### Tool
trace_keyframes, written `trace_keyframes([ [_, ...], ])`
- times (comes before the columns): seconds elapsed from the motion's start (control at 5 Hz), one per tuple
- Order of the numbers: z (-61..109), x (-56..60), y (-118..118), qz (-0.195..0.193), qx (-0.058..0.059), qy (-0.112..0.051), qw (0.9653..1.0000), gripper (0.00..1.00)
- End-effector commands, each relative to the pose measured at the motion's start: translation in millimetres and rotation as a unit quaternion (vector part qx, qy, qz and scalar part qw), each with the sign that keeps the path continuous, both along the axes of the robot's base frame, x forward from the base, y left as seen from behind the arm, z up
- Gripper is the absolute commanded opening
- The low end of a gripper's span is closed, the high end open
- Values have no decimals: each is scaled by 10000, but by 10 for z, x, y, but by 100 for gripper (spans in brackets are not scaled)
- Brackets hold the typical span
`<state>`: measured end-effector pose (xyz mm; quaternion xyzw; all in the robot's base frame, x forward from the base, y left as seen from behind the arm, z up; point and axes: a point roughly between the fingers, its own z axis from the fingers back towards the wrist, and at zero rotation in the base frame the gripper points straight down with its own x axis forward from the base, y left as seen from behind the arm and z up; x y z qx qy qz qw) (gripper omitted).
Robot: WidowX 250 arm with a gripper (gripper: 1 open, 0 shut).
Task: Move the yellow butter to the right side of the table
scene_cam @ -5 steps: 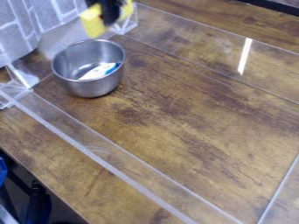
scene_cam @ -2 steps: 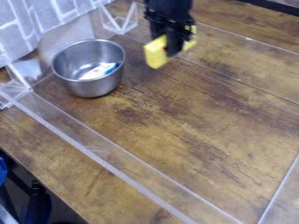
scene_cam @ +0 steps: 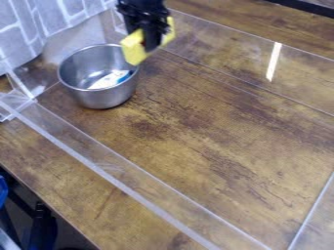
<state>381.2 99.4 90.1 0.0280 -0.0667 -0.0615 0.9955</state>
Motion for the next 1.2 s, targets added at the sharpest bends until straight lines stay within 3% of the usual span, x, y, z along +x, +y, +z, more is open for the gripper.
trace_keyframes([
  [0.0, 127, 147, -193, -190, 56, -325, 9993, 0],
  [0.8, -58, 353, -244, -300, 44, -390, 9988, 0],
  [1.0, 163, 310, -295, -300, 91, -538, 9981, 0],
])
